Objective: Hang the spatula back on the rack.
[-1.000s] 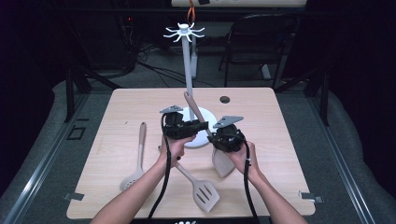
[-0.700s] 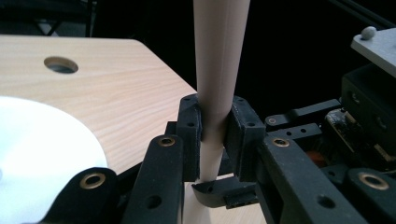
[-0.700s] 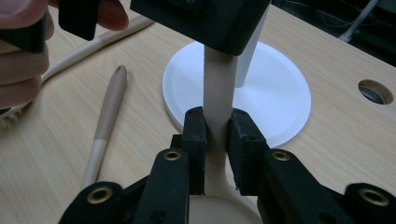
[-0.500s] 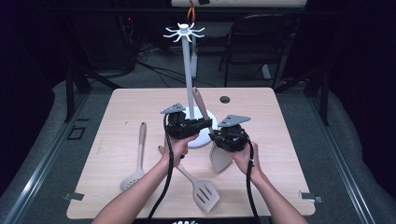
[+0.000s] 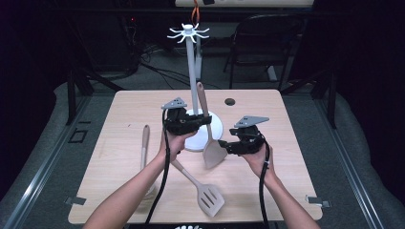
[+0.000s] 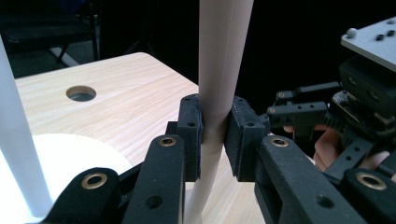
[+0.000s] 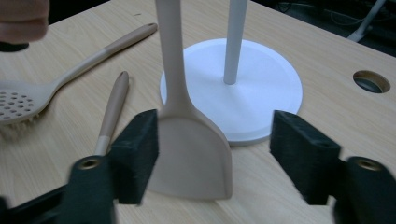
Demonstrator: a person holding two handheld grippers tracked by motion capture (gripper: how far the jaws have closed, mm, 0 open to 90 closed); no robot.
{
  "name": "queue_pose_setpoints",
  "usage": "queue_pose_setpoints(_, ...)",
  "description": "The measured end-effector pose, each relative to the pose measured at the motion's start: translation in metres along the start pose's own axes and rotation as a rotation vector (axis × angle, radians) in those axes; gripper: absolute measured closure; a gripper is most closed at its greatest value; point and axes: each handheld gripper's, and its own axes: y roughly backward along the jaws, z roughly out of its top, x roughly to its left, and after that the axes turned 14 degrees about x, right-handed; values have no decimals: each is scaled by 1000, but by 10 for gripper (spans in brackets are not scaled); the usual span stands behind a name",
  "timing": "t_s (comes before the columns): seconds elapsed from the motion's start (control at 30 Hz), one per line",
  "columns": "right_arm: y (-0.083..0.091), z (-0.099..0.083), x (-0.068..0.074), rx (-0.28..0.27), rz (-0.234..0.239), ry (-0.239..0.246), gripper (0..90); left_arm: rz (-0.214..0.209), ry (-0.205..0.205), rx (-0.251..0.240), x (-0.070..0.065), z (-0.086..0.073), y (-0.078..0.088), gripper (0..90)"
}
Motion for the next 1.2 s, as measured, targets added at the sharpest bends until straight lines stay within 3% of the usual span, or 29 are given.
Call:
queue_pose_setpoints(0.27, 0, -6, -10, 14, 9, -21, 135, 20, -72, 19, -2, 15, 8, 774)
queue_pose_setpoints(0.4, 1, -7, -13, 30, 12, -22, 80, 28, -81, 25, -1, 21, 11, 774)
queue_pose_setpoints(1.2, -2, -8, -15, 47, 18, -19, 29, 50, -137, 10, 9, 65, 33, 773)
